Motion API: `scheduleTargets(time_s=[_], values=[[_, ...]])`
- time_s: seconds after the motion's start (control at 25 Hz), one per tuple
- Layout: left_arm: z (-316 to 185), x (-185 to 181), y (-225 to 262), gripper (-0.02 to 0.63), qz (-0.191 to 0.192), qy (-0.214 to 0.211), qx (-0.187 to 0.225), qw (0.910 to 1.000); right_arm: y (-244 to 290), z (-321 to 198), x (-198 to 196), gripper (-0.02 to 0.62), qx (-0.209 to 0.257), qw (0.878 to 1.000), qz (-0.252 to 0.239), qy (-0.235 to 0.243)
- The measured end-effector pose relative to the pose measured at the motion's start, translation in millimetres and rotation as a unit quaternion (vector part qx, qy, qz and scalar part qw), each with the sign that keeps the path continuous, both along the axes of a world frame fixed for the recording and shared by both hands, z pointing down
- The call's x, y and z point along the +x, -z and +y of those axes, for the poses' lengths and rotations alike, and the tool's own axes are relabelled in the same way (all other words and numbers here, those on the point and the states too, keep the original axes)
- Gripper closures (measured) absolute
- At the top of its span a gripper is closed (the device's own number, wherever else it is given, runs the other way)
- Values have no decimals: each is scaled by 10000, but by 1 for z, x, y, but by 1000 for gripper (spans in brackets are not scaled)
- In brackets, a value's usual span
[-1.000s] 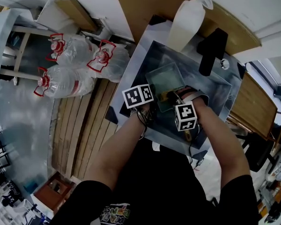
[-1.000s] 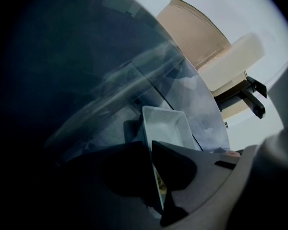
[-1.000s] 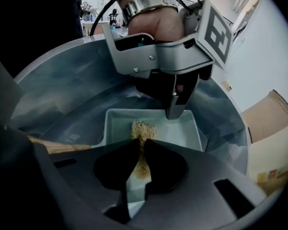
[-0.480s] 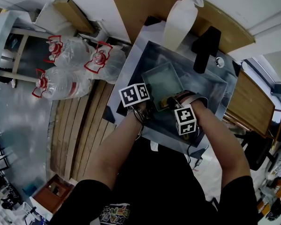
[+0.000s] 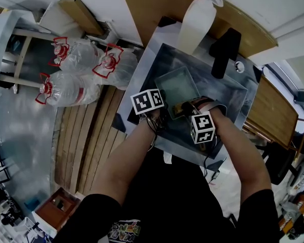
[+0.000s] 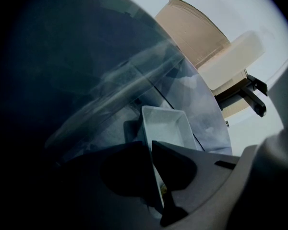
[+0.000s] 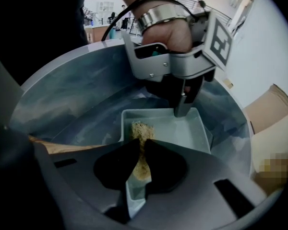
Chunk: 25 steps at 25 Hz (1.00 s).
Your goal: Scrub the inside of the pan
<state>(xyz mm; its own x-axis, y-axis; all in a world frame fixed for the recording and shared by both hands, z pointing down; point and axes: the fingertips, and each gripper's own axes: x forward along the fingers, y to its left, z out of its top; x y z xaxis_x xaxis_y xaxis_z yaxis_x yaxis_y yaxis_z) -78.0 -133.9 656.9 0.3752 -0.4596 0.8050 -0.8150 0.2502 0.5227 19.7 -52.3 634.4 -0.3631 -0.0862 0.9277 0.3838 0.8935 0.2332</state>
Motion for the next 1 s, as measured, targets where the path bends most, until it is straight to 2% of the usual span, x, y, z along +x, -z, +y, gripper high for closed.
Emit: scheduleTargets(time_s=[0.16, 0.32, 0.56, 0.72, 0.84, 1.0], values=[[1, 1, 0, 538, -37, -30, -4, 10000, 12, -40, -5, 545, 700, 9951, -455, -526], [1, 0, 0, 538, -13, -18, -8, 10000, 16, -78, -11, 545, 1189, 9890, -546, -695], [1, 0, -1, 537, 43, 32, -40, 10000, 13, -115, -26, 545, 1494, 9852, -580, -609], [1, 1, -1, 537, 41, 18, -52, 10000, 8, -128, -36, 546, 1760, 9825, -510, -323], [1, 1, -1, 537, 77, 37, -51, 10000, -5, -125, -32, 545, 1673, 9850, -426, -42], [1, 0, -1, 537, 112, 67, -50, 9999, -7, -124, -31, 546, 1488, 9871, -577, -147]])
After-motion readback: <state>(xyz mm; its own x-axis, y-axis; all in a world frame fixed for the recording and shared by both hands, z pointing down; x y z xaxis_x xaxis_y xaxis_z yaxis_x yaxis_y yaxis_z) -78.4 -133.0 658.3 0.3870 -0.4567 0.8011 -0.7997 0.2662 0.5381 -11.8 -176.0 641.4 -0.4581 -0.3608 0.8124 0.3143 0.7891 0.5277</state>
